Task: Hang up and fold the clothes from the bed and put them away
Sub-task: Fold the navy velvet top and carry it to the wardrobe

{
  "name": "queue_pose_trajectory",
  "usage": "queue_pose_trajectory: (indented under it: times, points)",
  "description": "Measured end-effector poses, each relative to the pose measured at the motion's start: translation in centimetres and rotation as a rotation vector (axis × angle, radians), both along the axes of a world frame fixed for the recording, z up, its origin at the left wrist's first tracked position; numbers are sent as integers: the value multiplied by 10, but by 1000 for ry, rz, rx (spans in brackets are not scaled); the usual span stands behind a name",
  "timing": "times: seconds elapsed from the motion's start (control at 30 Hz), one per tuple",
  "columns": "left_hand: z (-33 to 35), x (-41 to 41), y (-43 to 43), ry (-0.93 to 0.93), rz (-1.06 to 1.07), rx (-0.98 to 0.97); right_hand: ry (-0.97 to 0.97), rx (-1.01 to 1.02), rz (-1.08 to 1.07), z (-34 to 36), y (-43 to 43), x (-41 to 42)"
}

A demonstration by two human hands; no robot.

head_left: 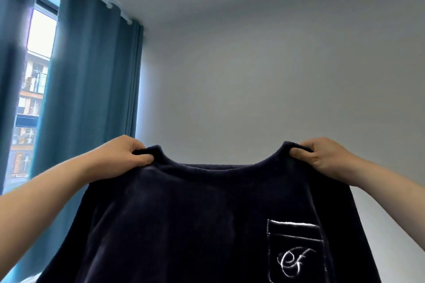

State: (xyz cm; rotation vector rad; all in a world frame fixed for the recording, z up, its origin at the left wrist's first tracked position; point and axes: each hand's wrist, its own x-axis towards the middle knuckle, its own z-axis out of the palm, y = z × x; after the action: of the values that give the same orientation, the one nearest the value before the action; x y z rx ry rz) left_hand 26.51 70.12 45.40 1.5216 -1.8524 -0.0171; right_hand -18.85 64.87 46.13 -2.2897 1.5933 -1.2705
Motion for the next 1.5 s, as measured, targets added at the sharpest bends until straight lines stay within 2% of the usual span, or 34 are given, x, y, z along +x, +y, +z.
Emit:
queue_pose_trajectory:
  times: [0.1, 0.2, 0.3, 0.47, 0.57, 0.67, 0.73, 0.83, 0.93, 1.0, 1.07, 1.17, 1.3, 1.5]
  points:
    - [-63, -1, -32, 16, 9, 210, 72, 234, 14, -63, -28, 6]
    - [-158, -5, -66, 111, -42, 385, 183, 372, 18, -155, -64, 9]
    - [-267, -13, -93, 54, -18, 502, 278, 530, 41, -255, -92, 13]
    - [-423, -23, -128, -38, 19, 693, 243, 683, 64, -405, -130, 15]
    - [-472, -28, -155, 37, 34, 770, 153, 794, 55, -468, -156, 19]
    - [-492, -28, -183, 182, 19, 870, 112, 833, 54, -506, -179, 22]
    - [-499, -24, -206, 135, 23, 852, 111, 793, 50, -521, -201, 27]
    - [-507, -15, -252, -25, 78, 658, 33, 683, 40, -536, -239, 41]
    - [-517, -12, -297, 34, 231, 419, -75, 582, 11, -547, -277, 59]
    - [-539, -11, -318, 12, 316, 346, -80, 548, -55, -564, -300, 68]
    - [-573, -13, -328, -72, 358, 335, 9, 549, -120, -589, -316, 76]
    - [-621, -8, -335, -81, 419, 284, 268, 477, -242, -630, -325, 86]
    - [-646, 4, -364, -60, 419, 194, 345, 328, -297, -652, -358, 96]
    - [-638, 5, -421, -76, 399, 122, 440, 223, -323, -652, -409, 100]
